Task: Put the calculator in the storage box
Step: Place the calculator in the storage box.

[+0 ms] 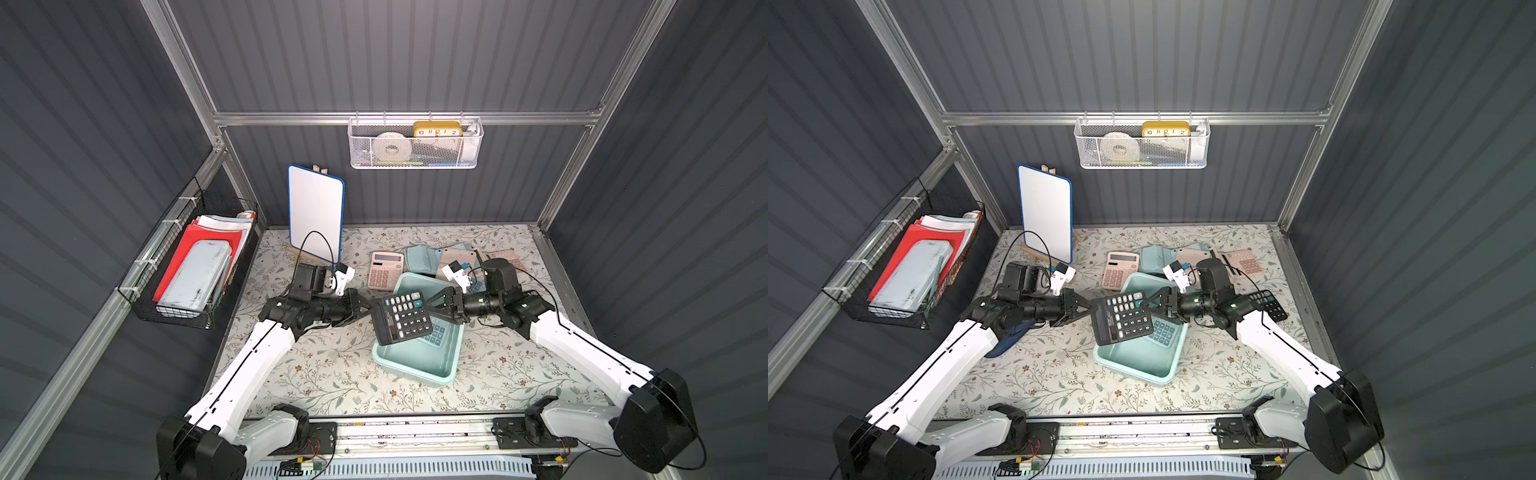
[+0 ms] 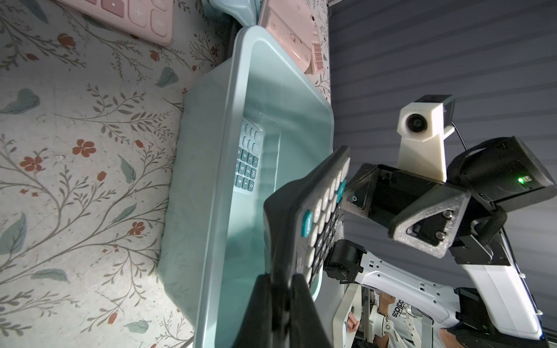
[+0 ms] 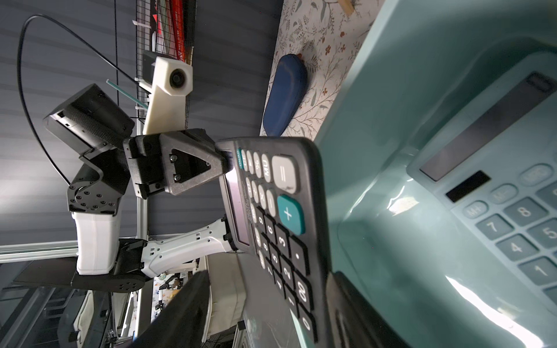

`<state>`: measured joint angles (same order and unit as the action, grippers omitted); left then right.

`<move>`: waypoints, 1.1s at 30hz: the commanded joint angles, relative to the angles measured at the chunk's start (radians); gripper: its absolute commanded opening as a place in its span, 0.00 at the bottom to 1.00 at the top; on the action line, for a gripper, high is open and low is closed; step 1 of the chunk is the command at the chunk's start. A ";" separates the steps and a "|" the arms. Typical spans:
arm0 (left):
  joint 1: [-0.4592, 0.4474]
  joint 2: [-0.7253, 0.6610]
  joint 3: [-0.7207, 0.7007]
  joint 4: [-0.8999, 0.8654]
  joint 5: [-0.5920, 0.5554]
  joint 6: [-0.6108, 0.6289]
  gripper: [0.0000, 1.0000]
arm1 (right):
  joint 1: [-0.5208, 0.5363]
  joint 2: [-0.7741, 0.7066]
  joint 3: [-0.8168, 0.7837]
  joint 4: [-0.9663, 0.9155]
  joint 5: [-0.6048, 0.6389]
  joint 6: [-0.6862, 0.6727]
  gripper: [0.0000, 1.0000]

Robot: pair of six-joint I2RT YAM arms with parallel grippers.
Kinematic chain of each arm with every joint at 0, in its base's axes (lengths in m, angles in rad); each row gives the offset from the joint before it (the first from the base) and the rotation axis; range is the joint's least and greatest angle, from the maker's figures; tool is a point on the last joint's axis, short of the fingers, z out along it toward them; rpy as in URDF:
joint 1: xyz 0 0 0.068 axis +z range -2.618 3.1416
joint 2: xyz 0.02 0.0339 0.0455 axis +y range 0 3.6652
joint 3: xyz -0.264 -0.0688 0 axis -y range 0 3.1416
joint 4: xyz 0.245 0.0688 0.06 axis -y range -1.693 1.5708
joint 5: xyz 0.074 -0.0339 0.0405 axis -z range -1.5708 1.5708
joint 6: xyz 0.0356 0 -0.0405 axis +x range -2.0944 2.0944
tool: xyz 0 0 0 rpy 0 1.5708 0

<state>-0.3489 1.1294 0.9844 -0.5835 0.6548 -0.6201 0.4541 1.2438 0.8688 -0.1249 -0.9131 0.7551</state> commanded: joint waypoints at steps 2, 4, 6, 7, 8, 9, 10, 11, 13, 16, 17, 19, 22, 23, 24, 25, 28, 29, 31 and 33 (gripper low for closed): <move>-0.007 0.004 -0.008 0.065 0.086 0.019 0.00 | 0.013 -0.006 -0.017 0.067 -0.087 0.012 0.62; -0.007 0.006 -0.013 0.070 0.095 0.018 0.00 | 0.014 -0.003 -0.017 0.067 -0.092 0.011 0.59; -0.007 0.006 -0.021 0.081 0.106 0.016 0.00 | 0.019 0.004 -0.016 0.069 -0.101 0.011 0.53; -0.007 0.006 -0.025 0.083 0.111 0.016 0.00 | 0.022 0.008 -0.014 0.069 -0.103 0.012 0.49; -0.007 0.006 -0.030 0.087 0.112 0.016 0.00 | 0.026 0.011 -0.012 0.068 -0.103 0.012 0.44; -0.007 0.006 -0.032 0.089 0.112 0.014 0.00 | 0.030 0.014 -0.010 0.070 -0.104 0.014 0.40; -0.007 0.008 -0.032 0.092 0.113 0.014 0.00 | 0.033 0.014 -0.008 0.071 -0.104 0.013 0.39; -0.007 0.008 -0.034 0.095 0.115 0.012 0.00 | 0.038 0.014 -0.007 0.071 -0.105 0.015 0.37; -0.007 0.010 -0.036 0.100 0.117 0.011 0.00 | 0.048 0.014 -0.003 0.071 -0.103 0.016 0.31; -0.007 0.016 -0.032 0.099 0.118 0.014 0.00 | 0.058 0.010 -0.002 0.070 -0.102 0.015 0.19; -0.007 0.016 -0.031 0.099 0.117 0.014 0.00 | 0.057 0.006 -0.002 0.069 -0.102 0.016 0.15; -0.007 0.012 -0.029 0.095 0.113 0.013 0.05 | 0.059 0.000 -0.004 0.065 -0.097 0.016 0.09; -0.006 0.005 -0.022 0.087 0.084 0.012 0.21 | 0.058 -0.014 -0.010 0.056 -0.086 0.016 0.01; -0.007 0.003 -0.018 0.083 0.071 0.011 0.29 | 0.059 -0.019 -0.011 0.050 -0.080 0.015 0.00; -0.007 -0.002 -0.016 0.078 0.060 0.011 0.36 | 0.058 -0.024 -0.011 0.046 -0.076 0.015 0.00; -0.007 -0.006 -0.014 0.071 0.043 0.011 0.40 | 0.058 -0.025 -0.013 0.042 -0.070 0.013 0.00; -0.007 -0.014 -0.011 0.063 0.003 0.005 0.53 | 0.058 -0.061 -0.019 0.021 -0.047 0.012 0.00; -0.007 -0.017 -0.011 0.061 -0.014 0.002 0.57 | 0.058 -0.072 -0.023 0.012 -0.036 0.012 0.00; -0.007 -0.026 -0.016 0.066 -0.041 -0.008 0.58 | 0.058 -0.090 -0.032 -0.005 -0.010 0.014 0.00; -0.007 -0.033 -0.024 0.073 -0.072 -0.022 0.60 | 0.057 -0.102 -0.041 -0.019 0.016 0.012 0.00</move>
<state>-0.3538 1.1240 0.9535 -0.5144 0.6353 -0.6285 0.5117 1.1606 0.8474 -0.1070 -0.9401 0.7765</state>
